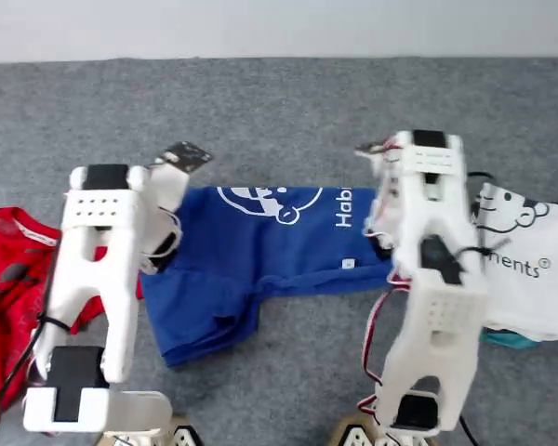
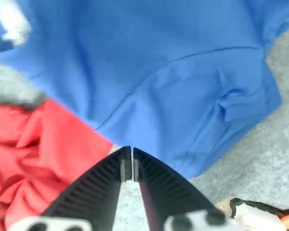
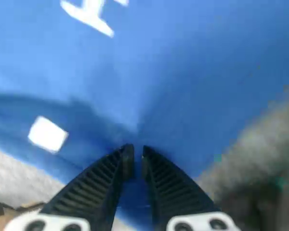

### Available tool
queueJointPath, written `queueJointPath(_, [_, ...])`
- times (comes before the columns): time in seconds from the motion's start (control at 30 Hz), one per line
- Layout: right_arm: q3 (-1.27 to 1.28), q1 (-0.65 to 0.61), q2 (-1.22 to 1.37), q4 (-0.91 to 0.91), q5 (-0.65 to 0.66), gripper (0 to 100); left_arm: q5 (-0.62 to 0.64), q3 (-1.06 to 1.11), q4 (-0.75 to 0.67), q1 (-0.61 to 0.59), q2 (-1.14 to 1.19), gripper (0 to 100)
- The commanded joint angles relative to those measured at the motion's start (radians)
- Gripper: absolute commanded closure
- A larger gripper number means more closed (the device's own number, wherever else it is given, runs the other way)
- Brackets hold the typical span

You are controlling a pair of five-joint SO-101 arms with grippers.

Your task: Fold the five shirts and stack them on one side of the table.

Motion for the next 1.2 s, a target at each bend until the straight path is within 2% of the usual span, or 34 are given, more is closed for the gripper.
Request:
queueJointPath(0.0, [0.078, 0.038, -0.173, 0.044, 0.110, 95.5, 0.003, -0.091, 0.051, -0.035, -0.048, 98])
queueJointPath(0.17, [0.054, 0.016, -0.222, -0.024, 0.137, 95.4, 0.003, -0.171, 0.086, -0.060, -0.048, 98])
queueJointPath(0.4, [0.000, -0.008, -0.110, -0.400, 0.044, 95.4, 0.003, -0.209, 0.086, -0.117, -0.048, 98])
queueJointPath(0.6, [-0.009, -0.007, 0.073, -0.664, 0.054, 95.4, 0.003, -0.209, 0.086, -0.143, -0.048, 98])
queueJointPath(0.7, [-0.083, -0.002, 0.166, -0.730, 0.115, 95.4, 0.003, -0.209, 0.086, -0.141, -0.048, 98])
queueJointPath(0.8, [-0.239, -0.021, 0.222, -0.704, 0.146, 95.7, 0.003, -0.209, 0.086, -0.138, -0.048, 98])
queueJointPath(0.93, [-0.448, -0.051, 0.248, -0.562, 0.146, 95.8, 0.003, -0.209, 0.086, -0.137, -0.048, 98])
queueJointPath(1.17, [-0.595, -0.056, 0.255, -0.189, 0.146, 95.8, 0.003, -0.209, 0.086, -0.138, -0.048, 98])
